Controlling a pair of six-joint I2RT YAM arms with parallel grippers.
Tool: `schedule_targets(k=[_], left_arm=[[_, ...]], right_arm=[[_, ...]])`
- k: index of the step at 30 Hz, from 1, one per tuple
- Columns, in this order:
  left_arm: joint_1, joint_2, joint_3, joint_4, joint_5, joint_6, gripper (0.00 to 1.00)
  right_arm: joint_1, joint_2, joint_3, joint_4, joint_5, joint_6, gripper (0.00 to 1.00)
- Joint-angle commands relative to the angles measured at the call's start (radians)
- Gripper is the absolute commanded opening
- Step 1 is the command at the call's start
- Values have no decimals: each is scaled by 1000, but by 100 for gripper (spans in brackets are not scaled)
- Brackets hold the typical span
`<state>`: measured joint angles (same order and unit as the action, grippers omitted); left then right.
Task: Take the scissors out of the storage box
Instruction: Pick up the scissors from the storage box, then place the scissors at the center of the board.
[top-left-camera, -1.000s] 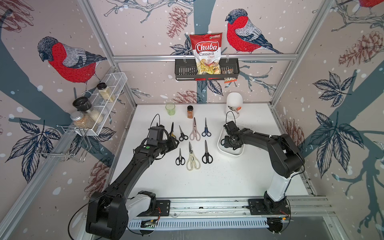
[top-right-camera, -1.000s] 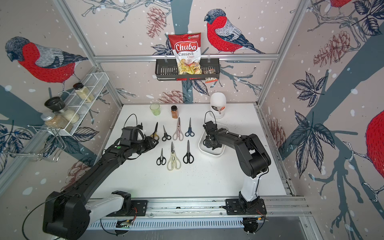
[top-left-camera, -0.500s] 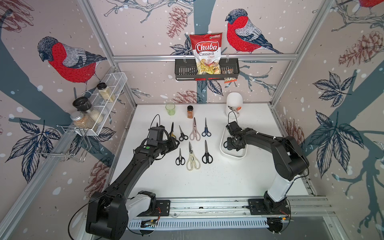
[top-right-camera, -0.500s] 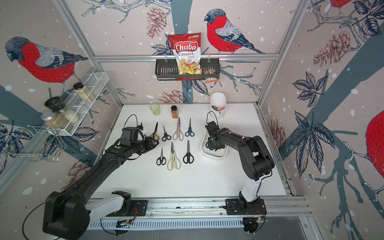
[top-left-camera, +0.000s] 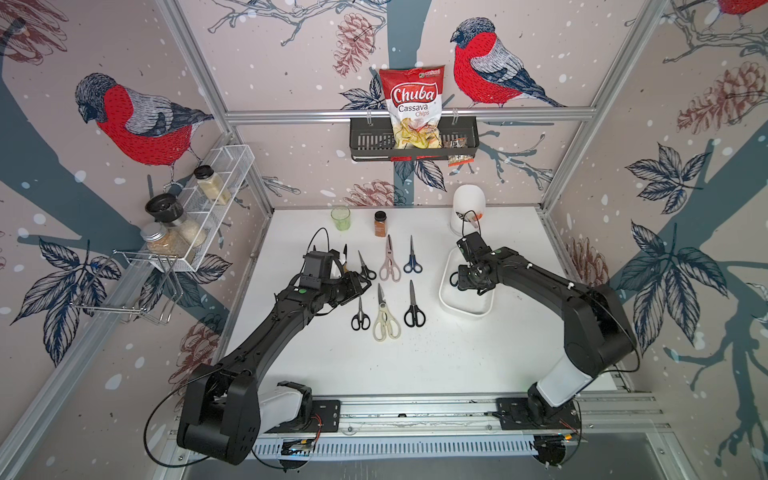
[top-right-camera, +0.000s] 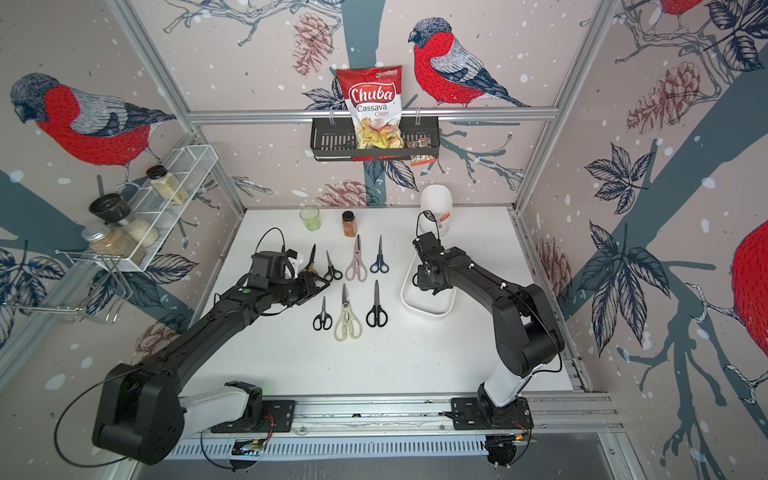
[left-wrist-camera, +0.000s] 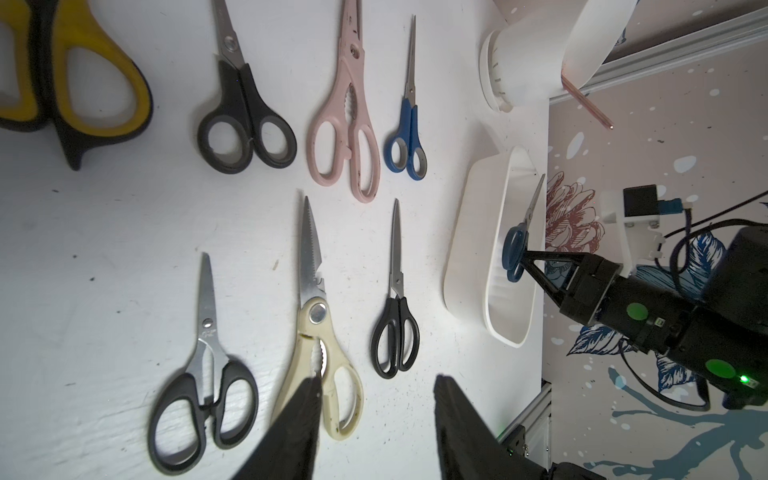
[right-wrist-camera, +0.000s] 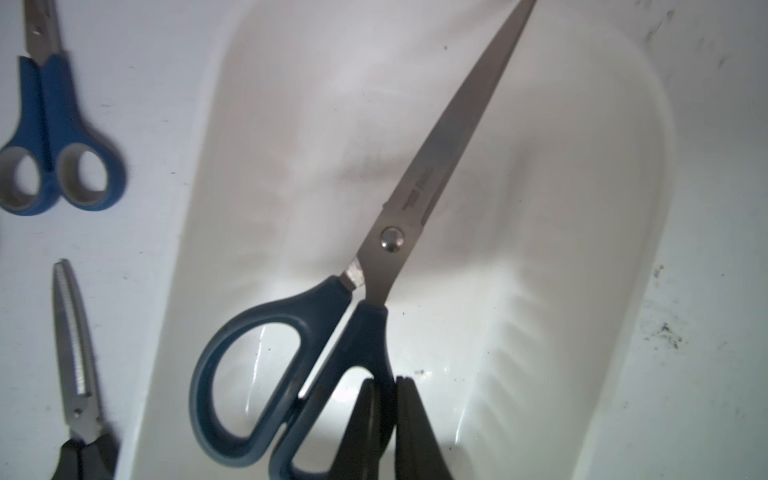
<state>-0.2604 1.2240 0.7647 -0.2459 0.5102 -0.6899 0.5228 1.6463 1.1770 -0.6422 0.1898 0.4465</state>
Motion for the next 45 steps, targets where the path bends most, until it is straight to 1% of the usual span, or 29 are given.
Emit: schedule_targets(k=[1,6,14,20,23,31,35,45], left_arm=[[-24,13,22,77,26,-21,49],[-65,41,55,83,23,-7,47],[-90,41,76,92,34,27,46],[-102,31,70,89,30,38,45],[-104,21,58,82,21,42,44],[-103,-6,29,87,9,36,38],[-103,-5,24,98,13,32,28],[-104,4,10,120,58,19,11]], right_arm=[[31,-31,38,-42,-10,46,0],[142,-42,108,-57,-44,90,0],[313,27,197,-2,-158,144,0],[400,95,279,15,-179,101,0],[425,110,309,21,-184,82,0],[443,138,344,13,-202,75,0],[453,142,347,15,-205,78,0],[462,145,347,37,-206,86,0]])
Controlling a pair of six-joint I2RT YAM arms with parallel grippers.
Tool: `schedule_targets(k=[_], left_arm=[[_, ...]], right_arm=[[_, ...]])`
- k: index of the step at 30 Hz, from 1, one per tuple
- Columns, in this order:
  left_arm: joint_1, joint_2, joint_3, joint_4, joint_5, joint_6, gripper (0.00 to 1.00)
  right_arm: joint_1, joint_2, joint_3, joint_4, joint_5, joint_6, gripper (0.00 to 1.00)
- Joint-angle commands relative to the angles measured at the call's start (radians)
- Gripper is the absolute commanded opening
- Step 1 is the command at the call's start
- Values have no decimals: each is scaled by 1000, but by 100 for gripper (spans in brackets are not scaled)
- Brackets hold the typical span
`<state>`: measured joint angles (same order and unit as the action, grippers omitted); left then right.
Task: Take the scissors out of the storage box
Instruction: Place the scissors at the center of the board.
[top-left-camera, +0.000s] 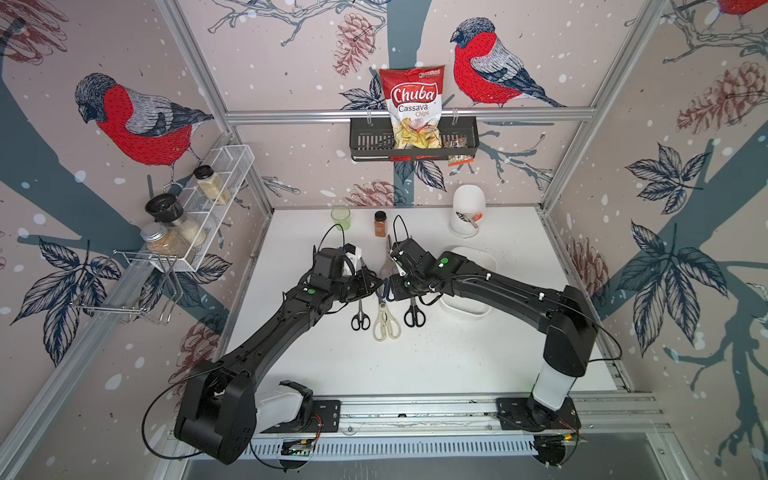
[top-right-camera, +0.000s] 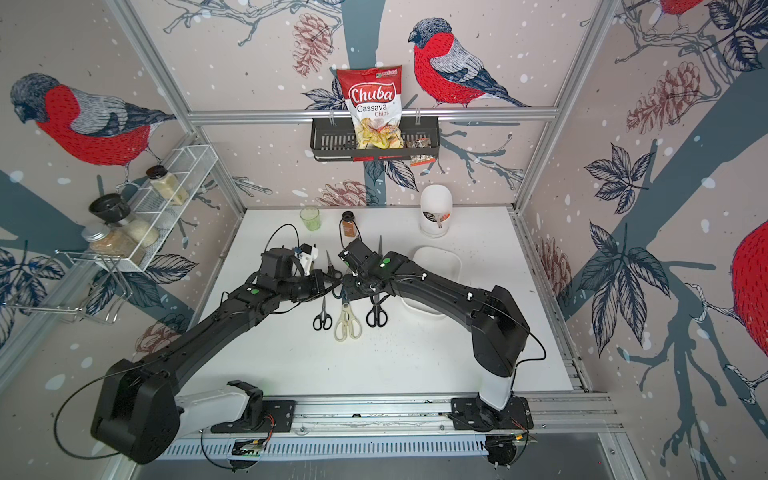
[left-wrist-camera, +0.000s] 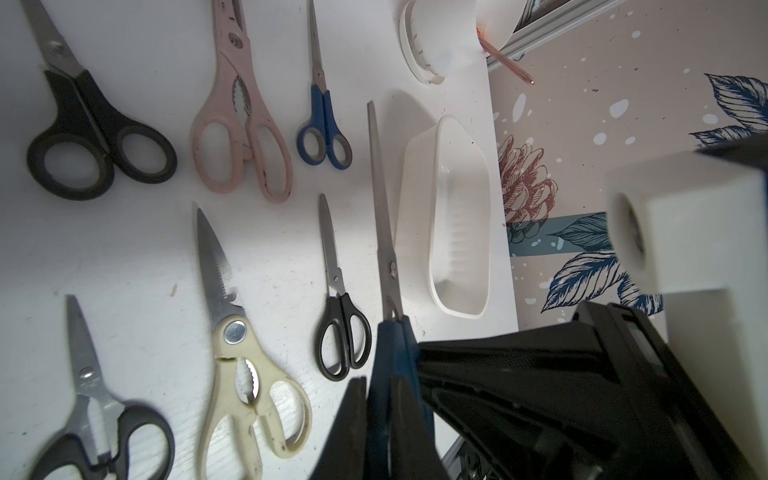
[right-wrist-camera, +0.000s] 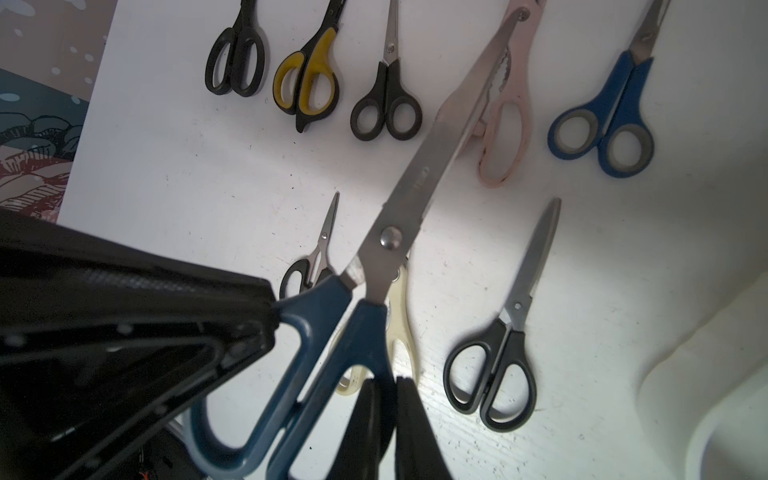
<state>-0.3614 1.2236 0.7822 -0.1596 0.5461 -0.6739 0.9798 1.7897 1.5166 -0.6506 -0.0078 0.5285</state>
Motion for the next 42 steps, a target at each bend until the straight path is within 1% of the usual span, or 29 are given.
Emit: schedule_targets(k=[1,8,11,13,14,17,19,22,25,27,31,34,39,40,42], left_arm=[[-2,7,-12,35,27,1,10],[-2,13,-44,55,54,-27,8],[-2,6,-46,54,42,-29,7],[-2,0,-48,52,32,-31,7],[-2,-2,-48,54,29,-32,7],[-1,-4,-49,54,21,-33,7],[-1,-2,-54,54,13,-28,7],[0,-7,-63,26,-27,10,7],[19,-21,-71,-44,-78,75,8],[51,-36,-78,-98,-91,126,8],[162,-72,-97,-208,-112,217,9],[185,-75,-98,-267,-165,261,10],[186,-51,-108,-301,-227,255,10],[193,-47,-99,-313,-248,250,10],[212,-47,-92,-323,-251,247,10]], right_arm=[[5,3,9,46,-9,4,0],[10,16,20,46,1,6,0],[9,14,17,38,23,15,15],[8,10,12,37,36,19,29],[8,6,9,34,43,21,34],[4,-12,0,29,72,31,44],[-7,-36,-16,40,76,39,48],[-37,-82,-65,77,64,60,50],[-77,-125,-120,108,31,78,51],[-96,-148,-153,122,18,80,51],[-117,-175,-192,132,4,72,51],[-120,-173,-200,134,-6,58,51],[-124,-162,-195,132,-18,34,51],[-123,-161,-194,129,-18,28,51],[-125,-165,-196,125,-10,17,51]])
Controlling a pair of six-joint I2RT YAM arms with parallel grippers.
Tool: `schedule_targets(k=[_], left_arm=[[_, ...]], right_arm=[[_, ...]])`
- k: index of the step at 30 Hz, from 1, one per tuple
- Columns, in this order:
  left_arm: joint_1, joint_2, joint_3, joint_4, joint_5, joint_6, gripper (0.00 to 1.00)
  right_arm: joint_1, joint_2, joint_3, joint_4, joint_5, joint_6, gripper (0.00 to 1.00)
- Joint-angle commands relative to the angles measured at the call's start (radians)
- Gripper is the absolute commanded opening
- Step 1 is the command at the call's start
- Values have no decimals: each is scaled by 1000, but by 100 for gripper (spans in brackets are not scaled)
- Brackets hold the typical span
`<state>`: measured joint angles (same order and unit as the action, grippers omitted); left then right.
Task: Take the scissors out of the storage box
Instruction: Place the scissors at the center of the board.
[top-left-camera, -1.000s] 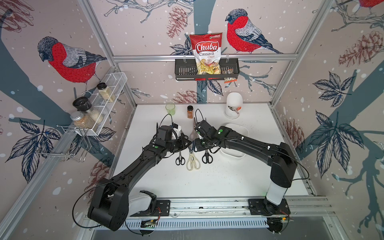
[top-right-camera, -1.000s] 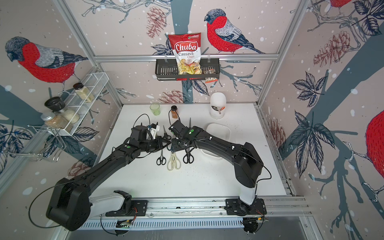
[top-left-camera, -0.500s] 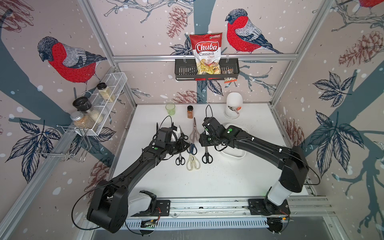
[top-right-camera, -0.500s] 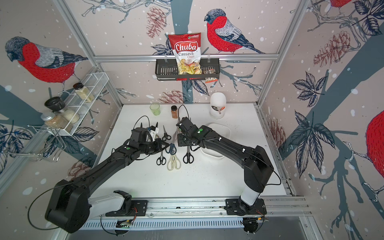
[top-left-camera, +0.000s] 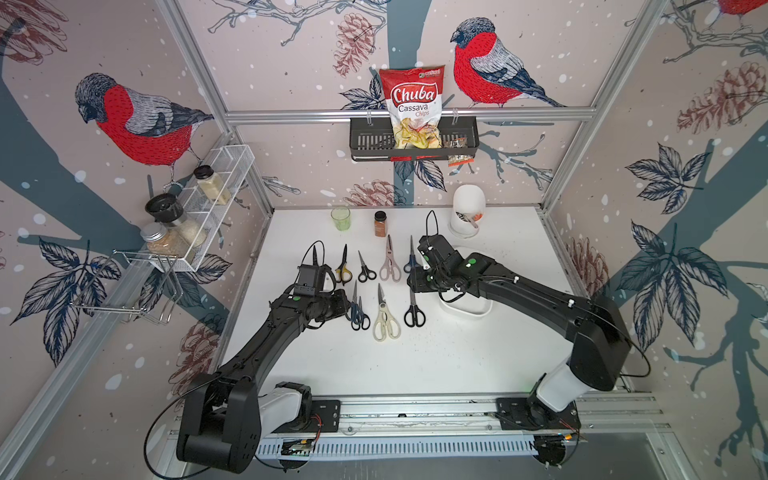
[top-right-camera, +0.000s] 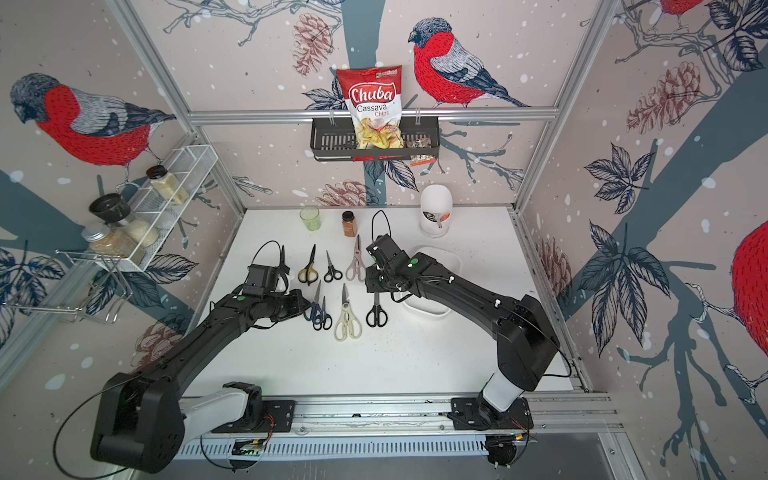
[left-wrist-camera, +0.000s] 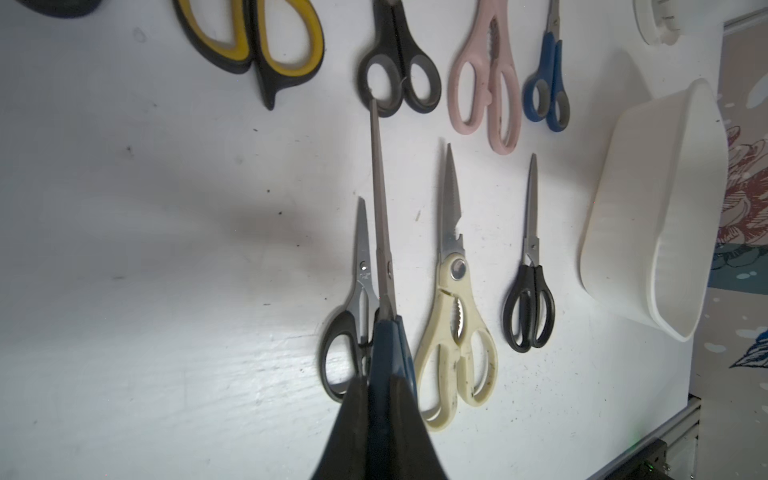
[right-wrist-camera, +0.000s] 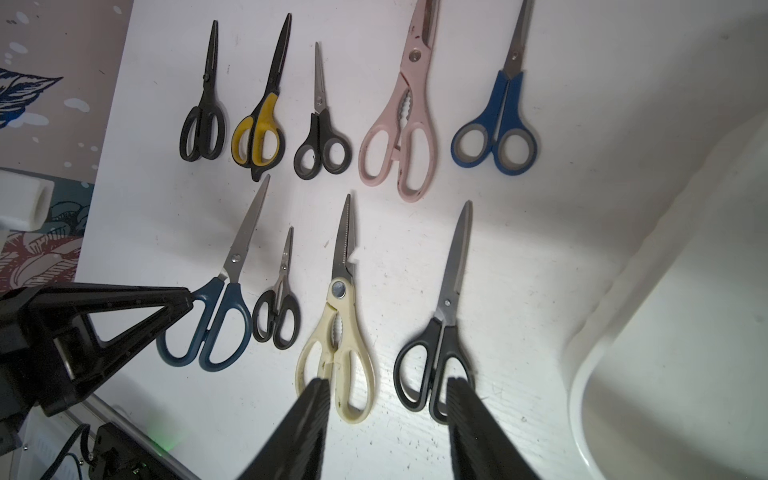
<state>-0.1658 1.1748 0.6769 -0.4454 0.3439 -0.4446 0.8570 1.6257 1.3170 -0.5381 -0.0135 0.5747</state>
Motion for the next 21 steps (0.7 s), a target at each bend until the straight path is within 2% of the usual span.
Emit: schedule_targets(k=[1,7,16,21], left_arm=[[22,4,16,-45,-62,9,11],[28,36,21,-146,-121,-28,12],[28,97,33,-182,-185,-54,14],[28,176,36,-179,-206,-58,14]], right_arm=[[-3,-5,0,11,-3,-34,51],[-22,-37,-40,27,-2,-55,51],[-76,-81,-94,42,-30,-102,51],[-105,-101,-120,50,-47,-121,51]])
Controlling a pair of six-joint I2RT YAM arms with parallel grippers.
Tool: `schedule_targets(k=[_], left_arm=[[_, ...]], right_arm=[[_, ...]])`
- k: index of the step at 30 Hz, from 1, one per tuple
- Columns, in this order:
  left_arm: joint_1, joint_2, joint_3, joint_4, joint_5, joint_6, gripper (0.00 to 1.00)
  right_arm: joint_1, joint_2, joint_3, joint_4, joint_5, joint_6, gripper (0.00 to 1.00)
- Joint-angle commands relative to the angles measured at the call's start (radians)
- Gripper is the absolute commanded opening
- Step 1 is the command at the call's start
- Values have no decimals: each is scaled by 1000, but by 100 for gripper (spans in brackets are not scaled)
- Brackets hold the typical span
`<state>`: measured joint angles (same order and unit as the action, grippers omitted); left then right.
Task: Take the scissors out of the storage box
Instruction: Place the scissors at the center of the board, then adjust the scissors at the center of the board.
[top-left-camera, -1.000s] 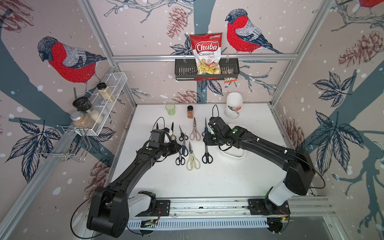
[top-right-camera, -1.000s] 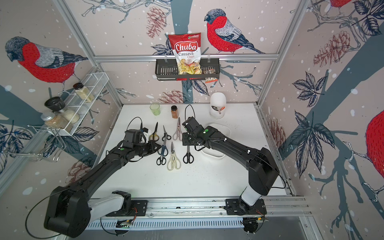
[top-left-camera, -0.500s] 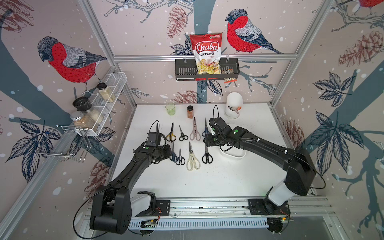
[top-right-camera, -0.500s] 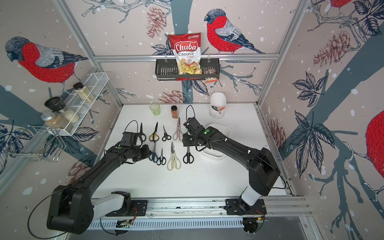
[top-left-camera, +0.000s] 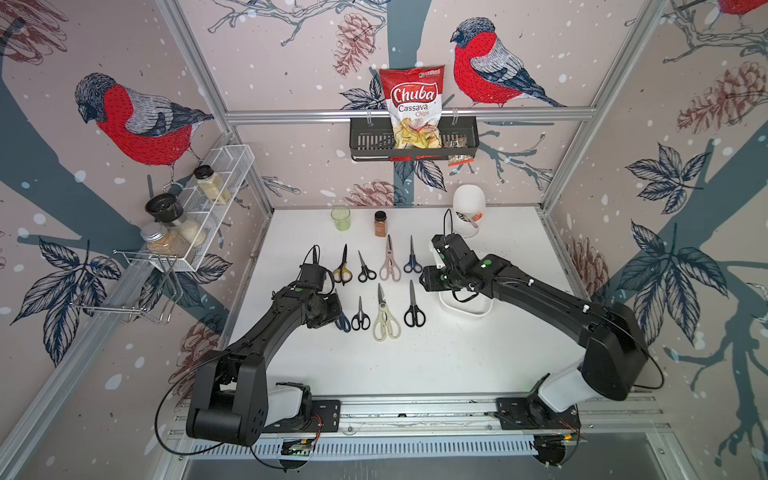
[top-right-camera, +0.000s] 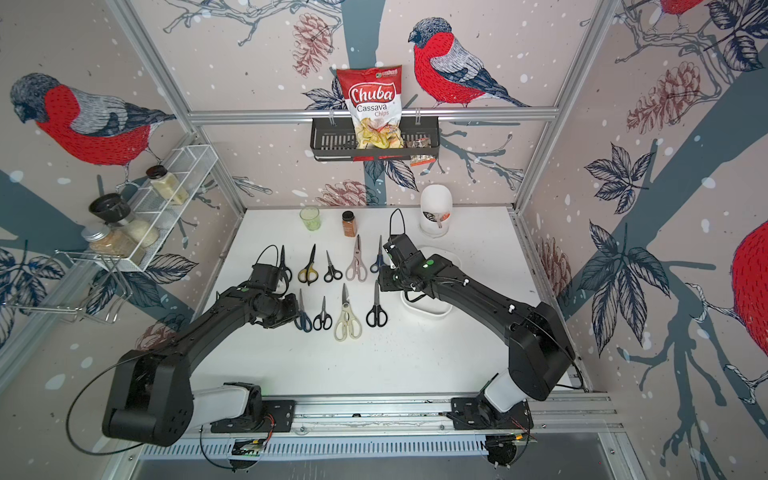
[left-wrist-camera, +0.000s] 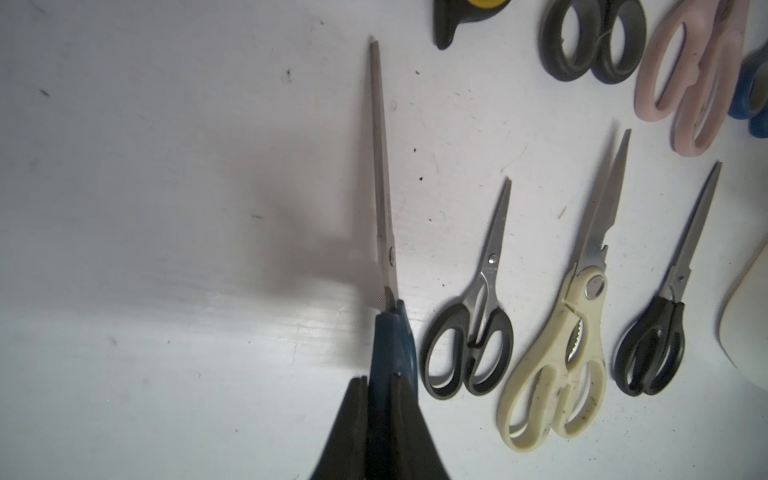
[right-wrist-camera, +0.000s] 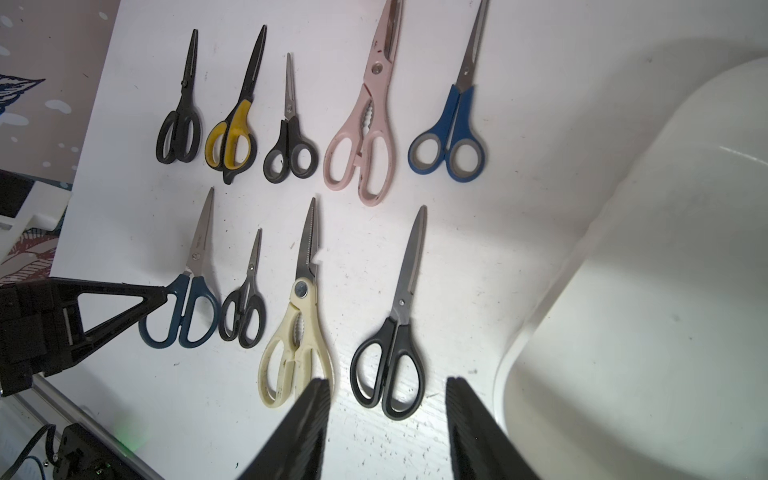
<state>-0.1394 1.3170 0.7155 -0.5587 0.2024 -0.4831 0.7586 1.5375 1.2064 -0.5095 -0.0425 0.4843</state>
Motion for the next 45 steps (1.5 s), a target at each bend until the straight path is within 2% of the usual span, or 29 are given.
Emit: schedule_targets(k=[1,12,18,20,27,32,34,36,37,41,45], left_arm=[[1,54,-2,-64,-61,-17,15],[1,90,2,-79,-98,-31,17],[1,119,12,-95,-118,-38,35],[1,113,15,-101,-130,-43,38],[1,66,53,-119,-224,-73,40],[12,29,67,-73,-266,-138,40],[18,21,61,-49,-285,-172,34],[31,14,54,-33,-300,-199,9],[36,7,51,-30,-316,-214,0],[65,-24,25,-19,-393,-253,0],[102,-7,8,31,-384,-253,0]], right_arm=[[-11,-18,-14,22,-19,-33,51],[-50,-58,-52,30,-30,-45,51],[-62,-56,-41,24,-32,-57,51],[-67,-57,-36,21,-33,-60,51],[-75,-50,-36,25,-40,-69,51],[-76,-35,-27,27,-49,-69,51],[-76,-30,-23,26,-51,-68,51],[-76,-28,-20,24,-50,-67,51],[-76,-28,-19,22,-49,-67,51],[-76,-33,-21,17,-41,-64,51],[-76,-34,-25,17,-38,-59,51]])
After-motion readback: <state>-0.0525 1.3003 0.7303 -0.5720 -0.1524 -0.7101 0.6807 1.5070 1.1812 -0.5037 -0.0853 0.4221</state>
